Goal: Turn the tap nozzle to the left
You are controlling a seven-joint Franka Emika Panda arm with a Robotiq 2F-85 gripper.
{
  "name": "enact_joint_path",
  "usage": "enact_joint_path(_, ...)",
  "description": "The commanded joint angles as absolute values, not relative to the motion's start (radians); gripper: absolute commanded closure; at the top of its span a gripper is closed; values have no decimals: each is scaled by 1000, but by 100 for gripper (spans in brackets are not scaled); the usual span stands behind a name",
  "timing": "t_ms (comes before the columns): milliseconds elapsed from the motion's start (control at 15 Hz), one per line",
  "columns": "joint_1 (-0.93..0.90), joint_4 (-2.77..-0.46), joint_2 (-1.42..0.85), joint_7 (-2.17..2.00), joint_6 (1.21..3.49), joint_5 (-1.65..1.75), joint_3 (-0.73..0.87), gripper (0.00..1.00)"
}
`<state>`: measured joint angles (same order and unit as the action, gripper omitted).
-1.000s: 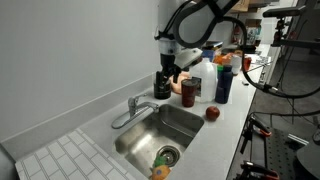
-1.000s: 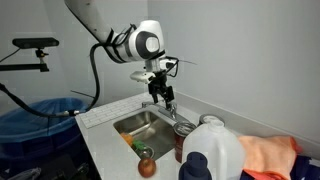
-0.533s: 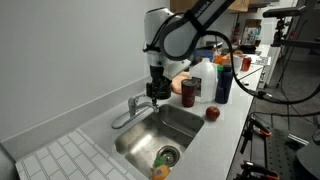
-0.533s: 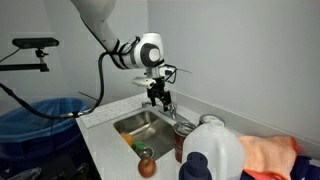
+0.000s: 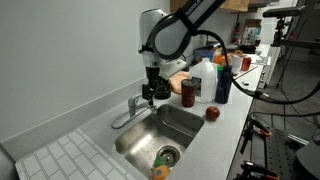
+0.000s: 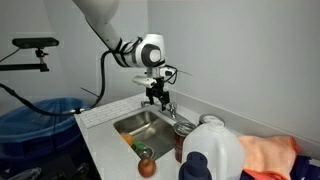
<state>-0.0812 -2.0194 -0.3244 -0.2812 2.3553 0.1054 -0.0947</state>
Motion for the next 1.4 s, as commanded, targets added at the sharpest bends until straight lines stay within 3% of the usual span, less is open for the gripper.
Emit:
enact_joint_path(0, -102, -1937, -381, -214, 2310, -3, -119, 0)
enact_joint_path(933, -153, -1669, -530, -150, 2177, -202, -199, 0)
enact_joint_path(1333, -167, -1573, -598, -148, 2221, -222, -196, 0)
